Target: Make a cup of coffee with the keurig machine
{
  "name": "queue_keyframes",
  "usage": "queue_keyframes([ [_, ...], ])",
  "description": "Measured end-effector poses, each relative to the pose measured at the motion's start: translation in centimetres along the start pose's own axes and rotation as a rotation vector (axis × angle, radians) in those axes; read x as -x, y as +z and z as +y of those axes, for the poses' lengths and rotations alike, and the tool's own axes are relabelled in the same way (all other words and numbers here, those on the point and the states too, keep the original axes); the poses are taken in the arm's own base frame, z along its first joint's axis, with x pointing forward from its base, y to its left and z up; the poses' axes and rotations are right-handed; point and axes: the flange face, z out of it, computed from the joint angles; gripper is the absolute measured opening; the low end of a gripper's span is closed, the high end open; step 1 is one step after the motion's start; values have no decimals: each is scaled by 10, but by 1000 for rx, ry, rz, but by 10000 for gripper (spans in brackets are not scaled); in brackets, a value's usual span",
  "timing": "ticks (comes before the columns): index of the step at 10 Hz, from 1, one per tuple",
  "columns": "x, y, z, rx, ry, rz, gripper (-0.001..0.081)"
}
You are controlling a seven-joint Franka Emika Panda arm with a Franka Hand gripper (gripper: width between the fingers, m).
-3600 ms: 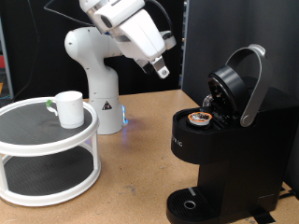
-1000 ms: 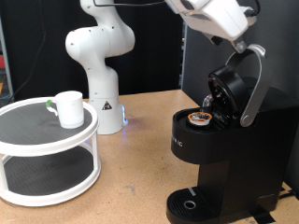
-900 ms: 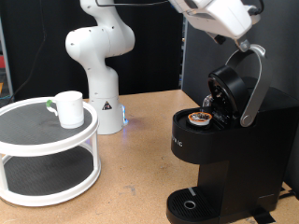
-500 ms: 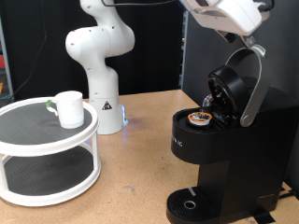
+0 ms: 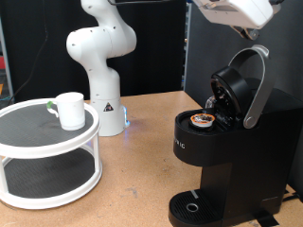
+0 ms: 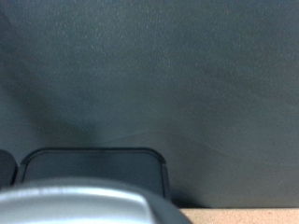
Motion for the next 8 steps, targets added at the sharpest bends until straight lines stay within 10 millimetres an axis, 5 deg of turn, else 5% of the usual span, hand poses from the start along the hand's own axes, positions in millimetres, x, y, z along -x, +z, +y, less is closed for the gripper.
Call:
queue_keyframes([
  [1,-4,2,-5,6,-5,7,116],
  [2,-7,6,-11,11,-6,9,16],
  [8,-16,38,-37,29,-18,-31,1],
])
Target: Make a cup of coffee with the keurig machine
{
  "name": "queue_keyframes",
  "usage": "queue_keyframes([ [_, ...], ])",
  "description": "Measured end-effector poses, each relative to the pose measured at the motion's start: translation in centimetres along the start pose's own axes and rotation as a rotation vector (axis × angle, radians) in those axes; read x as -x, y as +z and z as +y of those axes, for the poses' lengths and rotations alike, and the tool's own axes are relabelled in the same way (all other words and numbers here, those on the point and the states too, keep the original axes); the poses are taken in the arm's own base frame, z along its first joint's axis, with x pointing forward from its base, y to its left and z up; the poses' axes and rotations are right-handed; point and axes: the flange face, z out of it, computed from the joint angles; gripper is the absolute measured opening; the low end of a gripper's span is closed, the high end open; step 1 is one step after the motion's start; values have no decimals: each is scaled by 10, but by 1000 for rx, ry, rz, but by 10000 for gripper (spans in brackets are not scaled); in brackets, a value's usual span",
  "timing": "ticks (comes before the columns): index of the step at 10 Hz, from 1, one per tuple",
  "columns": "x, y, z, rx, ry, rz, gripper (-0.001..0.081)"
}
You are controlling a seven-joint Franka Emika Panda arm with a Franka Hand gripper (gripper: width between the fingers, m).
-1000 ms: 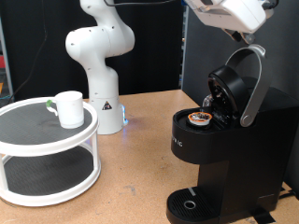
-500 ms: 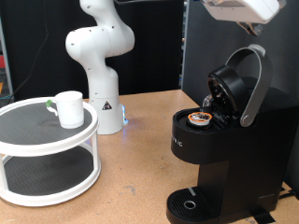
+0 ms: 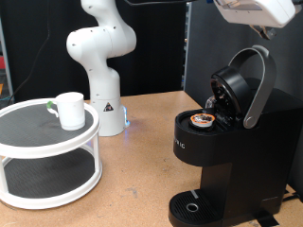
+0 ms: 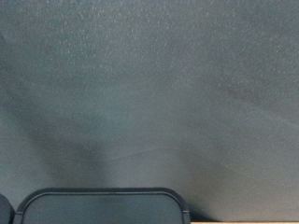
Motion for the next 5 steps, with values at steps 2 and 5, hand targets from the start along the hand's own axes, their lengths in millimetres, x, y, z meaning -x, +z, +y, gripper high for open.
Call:
queue_keyframes([
  [2,4,5,1,0,4,-9,1],
  [5,11,6,7,1,17,-16,1],
])
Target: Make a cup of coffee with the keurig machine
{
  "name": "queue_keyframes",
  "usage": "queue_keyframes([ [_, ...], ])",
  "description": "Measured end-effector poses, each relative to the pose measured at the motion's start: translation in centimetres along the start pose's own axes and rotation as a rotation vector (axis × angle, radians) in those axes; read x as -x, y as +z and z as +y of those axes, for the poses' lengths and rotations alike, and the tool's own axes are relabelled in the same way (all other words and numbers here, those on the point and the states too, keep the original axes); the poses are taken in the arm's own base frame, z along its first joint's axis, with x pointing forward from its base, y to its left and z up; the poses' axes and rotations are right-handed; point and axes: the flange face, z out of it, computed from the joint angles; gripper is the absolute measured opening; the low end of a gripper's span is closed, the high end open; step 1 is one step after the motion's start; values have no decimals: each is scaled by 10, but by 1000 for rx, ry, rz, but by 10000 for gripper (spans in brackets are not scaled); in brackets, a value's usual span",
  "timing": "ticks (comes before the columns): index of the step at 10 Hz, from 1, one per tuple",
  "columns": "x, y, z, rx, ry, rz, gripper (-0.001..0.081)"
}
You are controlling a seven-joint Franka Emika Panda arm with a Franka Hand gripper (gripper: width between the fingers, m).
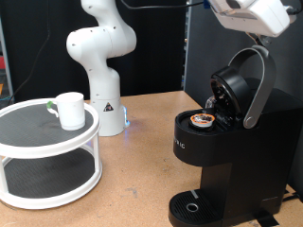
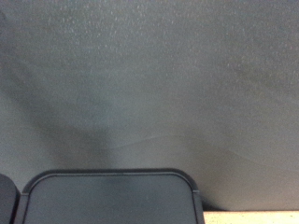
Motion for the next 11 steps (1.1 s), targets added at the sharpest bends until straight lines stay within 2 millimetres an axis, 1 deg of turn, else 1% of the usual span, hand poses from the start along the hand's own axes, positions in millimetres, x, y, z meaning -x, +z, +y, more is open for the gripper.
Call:
queue_keyframes([
  [3,3,-7,6,-9,0,-3,1],
  [6,11,-23,19,-23,13,-23,1],
  [11,41,-55,64,28,16,-73,1],
])
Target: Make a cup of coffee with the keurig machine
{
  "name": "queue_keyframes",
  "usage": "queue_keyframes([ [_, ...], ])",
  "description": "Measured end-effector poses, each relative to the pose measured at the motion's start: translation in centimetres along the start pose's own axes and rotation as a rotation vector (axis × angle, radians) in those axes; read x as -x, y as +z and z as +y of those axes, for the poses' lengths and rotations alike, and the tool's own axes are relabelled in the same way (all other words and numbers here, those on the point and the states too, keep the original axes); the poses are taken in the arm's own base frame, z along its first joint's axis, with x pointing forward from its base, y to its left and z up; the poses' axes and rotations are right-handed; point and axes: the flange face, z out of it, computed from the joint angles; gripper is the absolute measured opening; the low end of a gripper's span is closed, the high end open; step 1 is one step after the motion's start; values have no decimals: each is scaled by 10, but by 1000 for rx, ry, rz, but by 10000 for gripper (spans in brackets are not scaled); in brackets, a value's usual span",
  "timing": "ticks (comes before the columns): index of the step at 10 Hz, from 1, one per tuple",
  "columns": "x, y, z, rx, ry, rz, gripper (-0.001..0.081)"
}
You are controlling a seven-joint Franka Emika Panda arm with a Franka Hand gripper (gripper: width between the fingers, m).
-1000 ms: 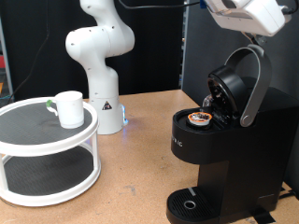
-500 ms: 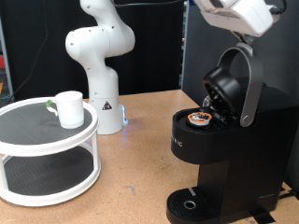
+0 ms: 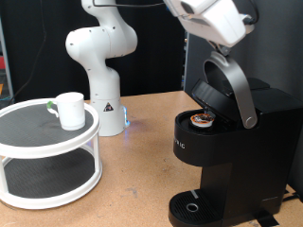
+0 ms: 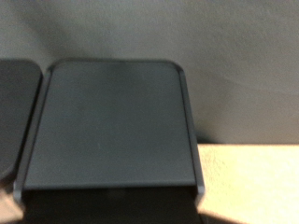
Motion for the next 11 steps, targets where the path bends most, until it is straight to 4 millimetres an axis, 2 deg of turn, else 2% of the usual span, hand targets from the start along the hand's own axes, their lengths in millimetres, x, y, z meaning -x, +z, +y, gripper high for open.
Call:
queue_keyframes([
  [3,17,-6,24,54,4,-54,1],
  [7,37,-2,47,107,-17,-145,1],
  [11,85,11,85,156,-53,-228,1],
])
